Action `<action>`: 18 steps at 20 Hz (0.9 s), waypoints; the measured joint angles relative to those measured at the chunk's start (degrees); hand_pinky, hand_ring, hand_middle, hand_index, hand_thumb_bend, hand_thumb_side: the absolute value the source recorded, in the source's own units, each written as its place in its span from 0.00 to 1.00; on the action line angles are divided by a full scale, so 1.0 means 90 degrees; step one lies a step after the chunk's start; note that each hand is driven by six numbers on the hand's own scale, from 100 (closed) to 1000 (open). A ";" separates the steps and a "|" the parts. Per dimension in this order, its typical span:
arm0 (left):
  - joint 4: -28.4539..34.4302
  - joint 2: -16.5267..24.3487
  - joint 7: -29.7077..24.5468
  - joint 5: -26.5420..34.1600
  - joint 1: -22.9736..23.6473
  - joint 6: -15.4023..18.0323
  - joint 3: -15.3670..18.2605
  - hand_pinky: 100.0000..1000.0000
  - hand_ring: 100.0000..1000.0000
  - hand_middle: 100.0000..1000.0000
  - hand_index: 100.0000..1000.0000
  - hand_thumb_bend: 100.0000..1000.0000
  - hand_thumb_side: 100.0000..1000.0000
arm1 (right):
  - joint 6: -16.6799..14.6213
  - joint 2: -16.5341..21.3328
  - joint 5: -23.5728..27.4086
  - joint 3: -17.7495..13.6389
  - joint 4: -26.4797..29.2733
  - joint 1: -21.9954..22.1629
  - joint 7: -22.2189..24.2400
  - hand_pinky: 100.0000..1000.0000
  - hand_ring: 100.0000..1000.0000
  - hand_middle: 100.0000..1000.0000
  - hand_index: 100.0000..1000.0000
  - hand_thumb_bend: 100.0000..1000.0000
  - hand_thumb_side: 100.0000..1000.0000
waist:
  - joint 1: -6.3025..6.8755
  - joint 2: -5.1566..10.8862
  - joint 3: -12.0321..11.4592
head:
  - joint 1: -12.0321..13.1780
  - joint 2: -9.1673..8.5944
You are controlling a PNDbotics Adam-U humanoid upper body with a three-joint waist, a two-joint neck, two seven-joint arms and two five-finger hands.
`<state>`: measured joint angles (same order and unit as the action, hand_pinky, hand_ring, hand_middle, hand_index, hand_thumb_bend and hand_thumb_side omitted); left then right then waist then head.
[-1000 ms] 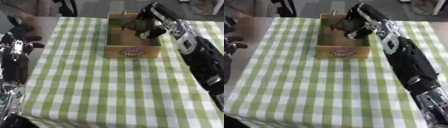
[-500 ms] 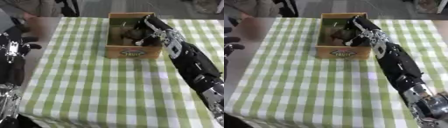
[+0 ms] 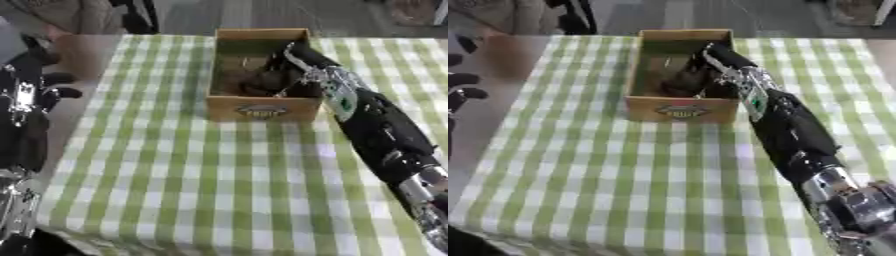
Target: Pick up objects on the table and place them in the box.
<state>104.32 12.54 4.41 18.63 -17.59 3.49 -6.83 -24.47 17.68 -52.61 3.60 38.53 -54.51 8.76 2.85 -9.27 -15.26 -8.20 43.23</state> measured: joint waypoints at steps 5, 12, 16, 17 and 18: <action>0.0001 0.0000 -0.0010 0.0000 -0.0001 0.0003 0.0000 0.51 0.58 0.65 0.73 0.27 0.42 | -0.0230 -0.0001 0.0078 0.0003 0.0062 -0.0028 0.0502 0.83 0.86 0.92 0.96 0.56 0.45 | -0.0011 0.0003 0.0022 | 0.0003 -0.0002; 0.0001 0.0000 -0.0009 0.0000 -0.0004 0.0009 0.0002 0.51 0.58 0.65 0.73 0.27 0.42 | -0.0254 0.0034 0.0799 0.0005 0.0569 -0.0025 0.0663 0.83 0.87 0.94 0.98 0.58 0.38 | -0.0058 0.0003 0.0106 | 0.0064 -0.0008; 0.0002 0.0000 0.0005 -0.0001 -0.0003 0.0023 0.0005 0.51 0.58 0.65 0.73 0.27 0.42 | -0.0071 0.0134 0.1559 0.0049 0.1117 -0.0024 0.0546 0.80 0.85 0.92 0.97 0.57 0.32 | -0.0091 0.0004 0.0164 | 0.0126 -0.0009; 0.0002 0.0000 0.0007 -0.0002 -0.0001 0.0025 0.0007 0.51 0.58 0.65 0.73 0.28 0.42 | -0.0011 0.0175 0.1774 0.0068 0.1286 -0.0016 0.0517 0.80 0.85 0.92 0.96 0.57 0.31 | -0.0102 0.0006 0.0181 | 0.0143 -0.0009; 0.0002 0.0000 0.0009 -0.0003 0.0001 0.0027 0.0009 0.51 0.58 0.65 0.73 0.28 0.42 | 0.0050 0.0216 0.1996 0.0087 0.1469 0.0004 0.0489 0.78 0.83 0.89 0.95 0.56 0.29 | -0.0112 0.0009 0.0199 | 0.0163 -0.0009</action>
<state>104.33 12.54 4.49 18.60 -17.58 3.73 -6.75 -24.02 19.63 -34.64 4.38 51.75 -54.47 13.16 1.85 -9.19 -13.47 -6.73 43.15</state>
